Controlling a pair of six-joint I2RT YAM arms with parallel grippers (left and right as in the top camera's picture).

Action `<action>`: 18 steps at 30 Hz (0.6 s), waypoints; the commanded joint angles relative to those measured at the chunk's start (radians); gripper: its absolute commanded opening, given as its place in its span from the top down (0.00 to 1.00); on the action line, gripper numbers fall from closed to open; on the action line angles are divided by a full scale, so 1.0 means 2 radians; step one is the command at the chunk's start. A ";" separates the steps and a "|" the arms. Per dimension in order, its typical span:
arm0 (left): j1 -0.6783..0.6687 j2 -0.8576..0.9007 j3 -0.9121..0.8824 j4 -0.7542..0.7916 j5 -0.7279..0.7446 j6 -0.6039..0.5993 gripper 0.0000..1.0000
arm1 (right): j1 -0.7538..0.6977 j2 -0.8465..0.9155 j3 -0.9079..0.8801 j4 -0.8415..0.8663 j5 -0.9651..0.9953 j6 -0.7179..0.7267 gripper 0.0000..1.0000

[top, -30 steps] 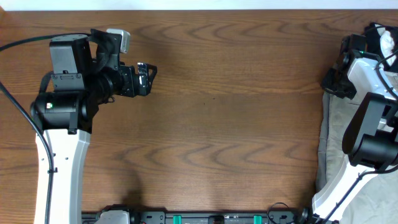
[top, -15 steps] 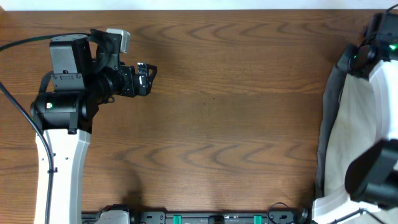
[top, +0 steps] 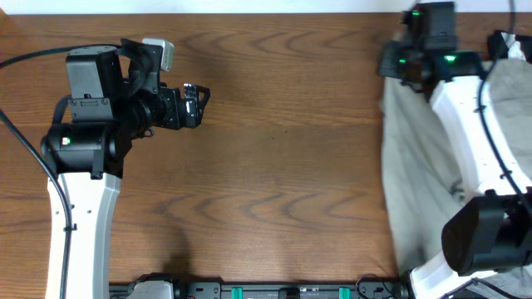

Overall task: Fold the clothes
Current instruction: 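Drag the khaki shorts leftward onto the table with the right gripper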

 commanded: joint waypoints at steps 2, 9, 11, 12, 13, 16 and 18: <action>-0.001 0.001 0.011 0.000 0.009 -0.005 0.07 | 0.054 0.016 0.004 0.033 -0.026 -0.006 0.97; -0.001 0.001 0.011 0.000 0.009 -0.004 0.06 | 0.138 0.070 0.004 0.093 -0.045 -0.006 0.96; -0.001 0.001 0.011 0.001 0.008 -0.004 0.06 | 0.156 0.084 0.004 0.109 -0.056 -0.008 0.95; -0.001 0.001 0.011 0.001 0.008 -0.004 0.04 | 0.166 0.092 0.004 0.113 -0.056 -0.013 0.95; -0.001 0.001 0.011 0.000 0.008 -0.004 0.02 | 0.171 0.095 0.004 0.114 -0.050 -0.014 0.95; -0.001 0.001 0.011 -0.002 0.009 -0.004 0.02 | 0.172 0.095 0.005 0.120 -0.039 -0.014 0.71; -0.001 0.001 0.011 -0.003 0.008 -0.004 0.01 | 0.161 0.090 0.007 0.122 -0.032 -0.014 0.66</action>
